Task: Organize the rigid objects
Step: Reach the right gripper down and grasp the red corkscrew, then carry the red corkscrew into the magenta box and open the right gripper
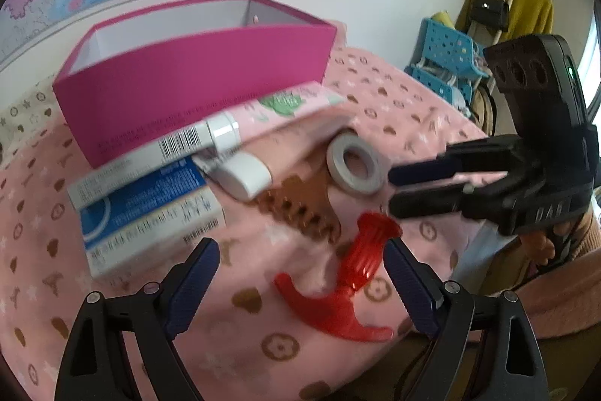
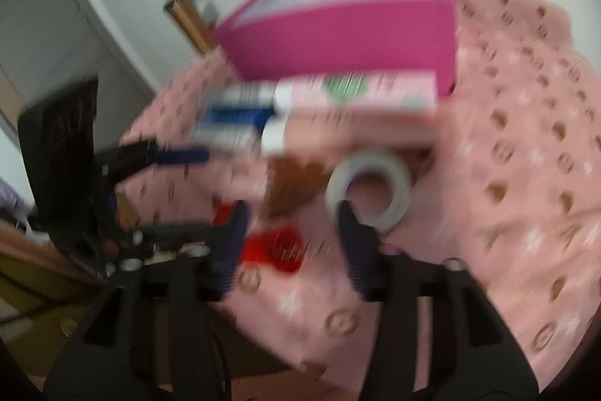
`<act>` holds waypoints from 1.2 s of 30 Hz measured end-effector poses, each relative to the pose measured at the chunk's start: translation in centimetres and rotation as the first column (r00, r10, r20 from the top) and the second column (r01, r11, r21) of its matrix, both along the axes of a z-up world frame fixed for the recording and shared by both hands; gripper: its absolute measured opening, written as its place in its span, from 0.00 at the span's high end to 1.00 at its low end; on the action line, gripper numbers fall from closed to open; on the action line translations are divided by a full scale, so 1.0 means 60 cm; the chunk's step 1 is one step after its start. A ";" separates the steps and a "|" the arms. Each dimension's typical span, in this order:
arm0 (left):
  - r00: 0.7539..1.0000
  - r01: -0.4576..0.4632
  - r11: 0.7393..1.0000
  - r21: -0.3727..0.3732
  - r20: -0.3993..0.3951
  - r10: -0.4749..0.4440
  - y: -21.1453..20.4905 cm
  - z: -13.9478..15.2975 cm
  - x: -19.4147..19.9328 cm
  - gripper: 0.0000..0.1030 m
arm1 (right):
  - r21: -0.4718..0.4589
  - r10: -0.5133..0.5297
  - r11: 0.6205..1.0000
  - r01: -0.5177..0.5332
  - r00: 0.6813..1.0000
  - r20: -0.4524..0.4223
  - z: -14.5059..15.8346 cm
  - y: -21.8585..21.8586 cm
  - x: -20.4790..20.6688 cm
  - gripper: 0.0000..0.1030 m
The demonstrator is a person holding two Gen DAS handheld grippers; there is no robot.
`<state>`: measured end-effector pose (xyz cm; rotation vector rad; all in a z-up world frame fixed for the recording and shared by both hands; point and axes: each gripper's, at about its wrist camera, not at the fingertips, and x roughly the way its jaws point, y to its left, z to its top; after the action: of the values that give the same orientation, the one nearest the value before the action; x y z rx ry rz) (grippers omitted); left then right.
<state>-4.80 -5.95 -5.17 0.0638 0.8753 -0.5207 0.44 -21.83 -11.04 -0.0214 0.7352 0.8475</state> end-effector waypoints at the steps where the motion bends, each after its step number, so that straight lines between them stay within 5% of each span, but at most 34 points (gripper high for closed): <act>1: 1.000 0.000 1.000 0.002 -0.006 0.000 -0.003 -0.003 -0.001 0.13 | -0.015 0.004 1.000 -0.004 1.000 -0.010 -0.009 0.006 -0.003 0.58; 4: 1.000 -0.004 1.000 -0.002 -0.027 0.004 0.004 -0.008 -0.005 0.14 | -0.028 0.023 0.999 -0.024 0.999 -0.026 -0.025 0.020 -0.009 0.74; 10: 0.998 -0.021 1.000 -0.017 -0.060 0.020 0.020 -0.019 -0.008 0.14 | -0.050 0.038 0.998 -0.038 0.999 -0.007 -0.031 0.033 -0.013 0.78; 11: 0.998 -0.020 1.000 -0.018 -0.063 0.019 0.020 -0.021 -0.010 0.14 | -0.045 0.043 0.998 -0.043 0.999 -0.008 -0.029 0.034 -0.012 0.86; 25: 0.990 0.051 0.993 -0.108 -0.123 -0.064 0.009 -0.029 -0.015 0.15 | 0.146 0.006 0.989 -0.002 1.000 -0.026 0.009 -0.011 -0.012 0.94; 36: 0.994 0.039 0.986 -0.164 -0.092 -0.055 0.009 0.006 0.021 0.51 | 0.245 0.048 0.968 -0.059 0.998 0.051 0.076 -0.012 -0.017 0.94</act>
<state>-3.53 -5.44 -4.82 -0.0905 0.9245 -0.6416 -0.56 -22.55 -6.47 0.1617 0.5855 0.9828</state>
